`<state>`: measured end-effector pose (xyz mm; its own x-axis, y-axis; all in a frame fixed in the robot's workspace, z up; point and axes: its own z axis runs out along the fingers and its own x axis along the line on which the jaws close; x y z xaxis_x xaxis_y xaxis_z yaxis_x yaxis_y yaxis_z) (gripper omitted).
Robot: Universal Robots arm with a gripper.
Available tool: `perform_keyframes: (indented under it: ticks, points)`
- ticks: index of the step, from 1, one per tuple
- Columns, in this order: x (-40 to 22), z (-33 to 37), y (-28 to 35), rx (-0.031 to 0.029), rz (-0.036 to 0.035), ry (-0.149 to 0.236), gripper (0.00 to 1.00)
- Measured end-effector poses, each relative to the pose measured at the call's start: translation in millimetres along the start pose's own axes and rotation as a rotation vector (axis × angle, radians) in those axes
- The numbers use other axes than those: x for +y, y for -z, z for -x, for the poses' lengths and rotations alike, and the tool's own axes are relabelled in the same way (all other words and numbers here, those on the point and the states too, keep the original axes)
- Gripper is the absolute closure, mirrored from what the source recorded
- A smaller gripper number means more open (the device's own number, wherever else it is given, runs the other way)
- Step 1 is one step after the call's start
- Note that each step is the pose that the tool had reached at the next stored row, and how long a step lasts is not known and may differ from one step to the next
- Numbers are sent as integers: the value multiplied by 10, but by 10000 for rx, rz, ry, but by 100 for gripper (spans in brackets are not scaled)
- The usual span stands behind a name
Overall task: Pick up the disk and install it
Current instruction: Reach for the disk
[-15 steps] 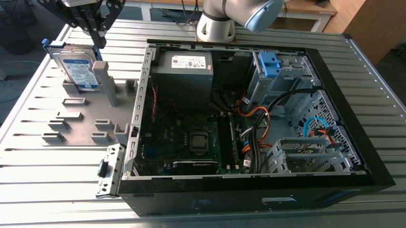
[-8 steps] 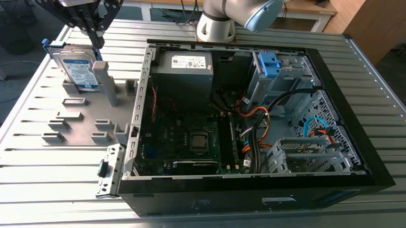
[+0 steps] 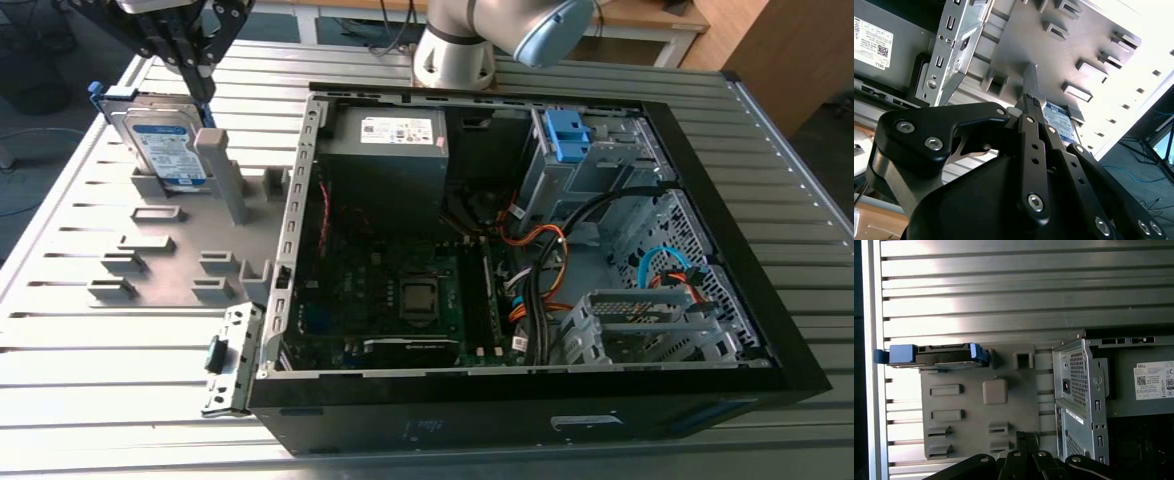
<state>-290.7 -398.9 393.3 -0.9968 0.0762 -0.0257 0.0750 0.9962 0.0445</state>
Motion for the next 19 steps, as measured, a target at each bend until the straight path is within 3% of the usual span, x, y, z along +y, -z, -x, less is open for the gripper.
perform_keyframes:
  ticks: [19]
  points:
    - [-7, -94, 3, 0, 0, 0, 89]
